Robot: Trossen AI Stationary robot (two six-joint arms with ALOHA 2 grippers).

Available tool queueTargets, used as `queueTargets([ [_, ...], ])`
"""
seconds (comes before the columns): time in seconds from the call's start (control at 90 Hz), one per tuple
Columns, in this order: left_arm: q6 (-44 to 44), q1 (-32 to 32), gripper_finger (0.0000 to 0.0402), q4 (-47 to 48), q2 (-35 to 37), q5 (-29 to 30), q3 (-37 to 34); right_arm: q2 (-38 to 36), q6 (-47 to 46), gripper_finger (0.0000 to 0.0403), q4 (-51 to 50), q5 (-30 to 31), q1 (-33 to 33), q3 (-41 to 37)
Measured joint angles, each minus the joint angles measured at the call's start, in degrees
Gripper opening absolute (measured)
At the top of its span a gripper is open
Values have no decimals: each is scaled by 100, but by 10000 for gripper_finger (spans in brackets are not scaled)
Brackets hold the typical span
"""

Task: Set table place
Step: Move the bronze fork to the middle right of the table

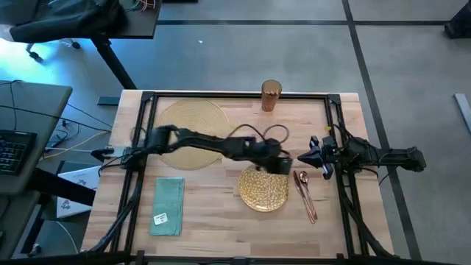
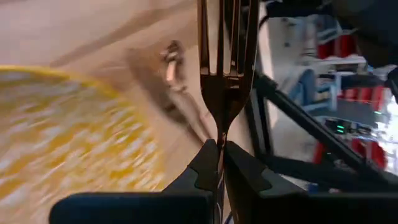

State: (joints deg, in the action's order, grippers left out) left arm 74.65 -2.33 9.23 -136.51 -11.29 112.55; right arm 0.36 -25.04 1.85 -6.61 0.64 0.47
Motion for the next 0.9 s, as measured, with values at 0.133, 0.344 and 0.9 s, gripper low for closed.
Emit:
queueTargets([
  [0.133, 203, -95, 0, -6, -693, -139, 798, -1, 0, 0, -1, 0, -2, 2],
  [0.344, 539, -164, 0, -28, -1200, -208, 1330, 0, 0, 0, -2, 0, 0, 2],
  [0.9, 914, -167, 40, -21, -1499, 30, 1336, 0, 0, 0, 0, 0, 0, 0],
])
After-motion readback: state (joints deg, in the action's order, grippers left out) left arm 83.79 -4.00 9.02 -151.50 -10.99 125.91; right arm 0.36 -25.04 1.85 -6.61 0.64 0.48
